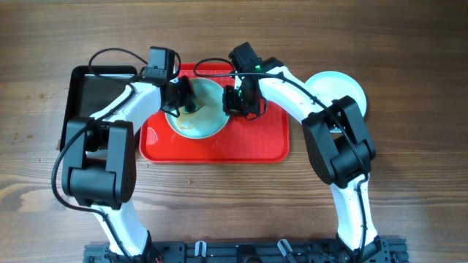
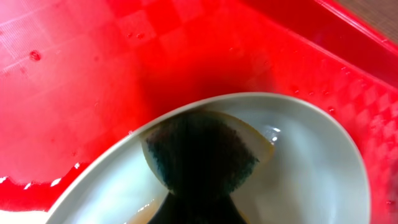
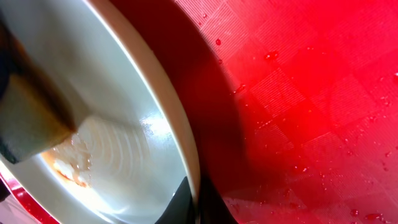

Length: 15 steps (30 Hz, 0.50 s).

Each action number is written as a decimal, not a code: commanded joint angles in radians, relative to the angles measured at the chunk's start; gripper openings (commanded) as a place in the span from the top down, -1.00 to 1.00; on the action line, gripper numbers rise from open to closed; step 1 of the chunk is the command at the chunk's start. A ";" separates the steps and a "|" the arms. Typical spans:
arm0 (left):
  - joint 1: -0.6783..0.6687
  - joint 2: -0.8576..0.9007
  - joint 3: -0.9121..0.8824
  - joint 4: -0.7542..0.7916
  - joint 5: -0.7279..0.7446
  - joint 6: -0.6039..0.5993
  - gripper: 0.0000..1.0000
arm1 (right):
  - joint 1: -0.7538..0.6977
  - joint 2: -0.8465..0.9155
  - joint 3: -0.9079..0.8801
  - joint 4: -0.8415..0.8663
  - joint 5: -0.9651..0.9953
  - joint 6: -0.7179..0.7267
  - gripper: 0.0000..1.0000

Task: Clean dirty plates on tray and stack at the side
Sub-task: 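Scrub the third plate with the sponge while the right gripper holds it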

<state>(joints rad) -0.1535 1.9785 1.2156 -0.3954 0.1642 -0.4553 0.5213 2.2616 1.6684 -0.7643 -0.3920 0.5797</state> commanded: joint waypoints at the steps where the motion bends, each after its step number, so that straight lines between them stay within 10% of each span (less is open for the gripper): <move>1: -0.007 0.015 -0.005 -0.140 -0.105 -0.002 0.92 | 0.003 0.032 -0.007 -0.010 0.010 -0.004 0.91; 7: 0.014 0.015 -0.004 -0.401 0.185 0.161 0.92 | 0.003 0.032 -0.007 -0.010 0.009 -0.003 0.91; 15: 0.020 0.015 -0.005 -0.313 0.415 0.321 0.92 | 0.003 0.032 -0.007 -0.012 0.006 -0.004 0.91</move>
<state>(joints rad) -0.1261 1.9713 1.2270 -0.7570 0.4751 -0.2035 0.5259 2.2616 1.6684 -0.7773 -0.3965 0.5571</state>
